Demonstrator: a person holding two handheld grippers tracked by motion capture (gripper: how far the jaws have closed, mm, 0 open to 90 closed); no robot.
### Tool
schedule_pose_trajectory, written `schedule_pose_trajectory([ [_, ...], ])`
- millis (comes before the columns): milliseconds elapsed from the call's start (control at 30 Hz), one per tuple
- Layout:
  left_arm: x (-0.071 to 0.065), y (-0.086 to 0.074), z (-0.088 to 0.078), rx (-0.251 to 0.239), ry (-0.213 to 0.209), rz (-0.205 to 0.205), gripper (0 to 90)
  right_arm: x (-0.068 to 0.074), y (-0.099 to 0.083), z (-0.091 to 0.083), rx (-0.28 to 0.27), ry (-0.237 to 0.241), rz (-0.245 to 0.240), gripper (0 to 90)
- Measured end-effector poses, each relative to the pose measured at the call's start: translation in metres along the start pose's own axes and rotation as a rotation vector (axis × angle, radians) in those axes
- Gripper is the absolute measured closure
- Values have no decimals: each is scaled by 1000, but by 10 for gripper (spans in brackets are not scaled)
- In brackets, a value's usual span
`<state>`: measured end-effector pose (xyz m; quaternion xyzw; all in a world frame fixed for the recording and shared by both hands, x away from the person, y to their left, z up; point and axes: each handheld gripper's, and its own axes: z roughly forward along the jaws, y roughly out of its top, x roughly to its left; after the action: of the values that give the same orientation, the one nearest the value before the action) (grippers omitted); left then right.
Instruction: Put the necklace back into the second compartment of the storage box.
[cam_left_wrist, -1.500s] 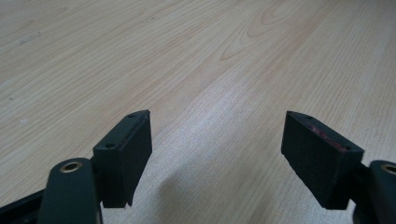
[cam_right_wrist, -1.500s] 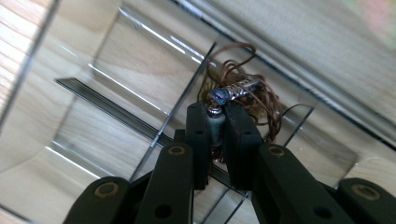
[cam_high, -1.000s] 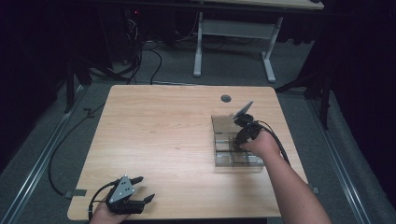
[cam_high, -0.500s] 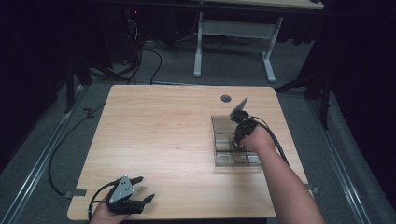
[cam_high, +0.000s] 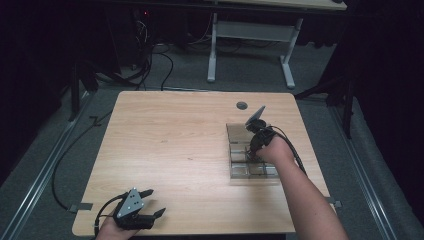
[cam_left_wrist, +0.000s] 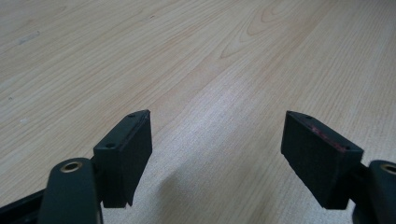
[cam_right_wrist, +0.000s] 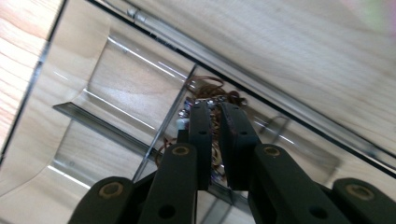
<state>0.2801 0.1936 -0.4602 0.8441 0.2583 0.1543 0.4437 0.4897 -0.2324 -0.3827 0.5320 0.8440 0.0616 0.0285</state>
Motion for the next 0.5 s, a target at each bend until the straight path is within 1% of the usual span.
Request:
schedule_pose_trajectory([
  [67,0,0,0,1,0,0,251,0,0,-3,-6,-2,8,830],
  [100,0,0,0,1,0,0,251,0,-1,-8,-19,2,-2,830],
  [133,0,0,0,2,1,0,251,2,-2,-12,-21,3,2,830],
  [167,0,0,0,3,1,0,252,4,-3,-18,-33,7,-12,831],
  [233,0,0,0,3,2,1,252,6,-3,-20,-33,7,-17,831],
  [267,0,0,0,2,2,2,252,9,-5,-23,-36,2,-22,832],
  [333,0,0,0,2,4,4,252,9,-6,-24,-38,6,-29,833],
  [367,0,0,0,4,3,4,252,11,-7,-25,-36,19,-29,838],
  [400,0,0,0,4,3,4,252,11,-7,-25,-36,19,-29,838],
  [433,0,0,0,4,2,2,252,15,-9,-22,-26,42,-41,844],
  [467,0,0,0,4,2,2,253,15,-9,-22,-26,42,-41,844],
  [500,0,0,1,5,2,2,253,20,-11,-18,-30,55,-55,847],
])
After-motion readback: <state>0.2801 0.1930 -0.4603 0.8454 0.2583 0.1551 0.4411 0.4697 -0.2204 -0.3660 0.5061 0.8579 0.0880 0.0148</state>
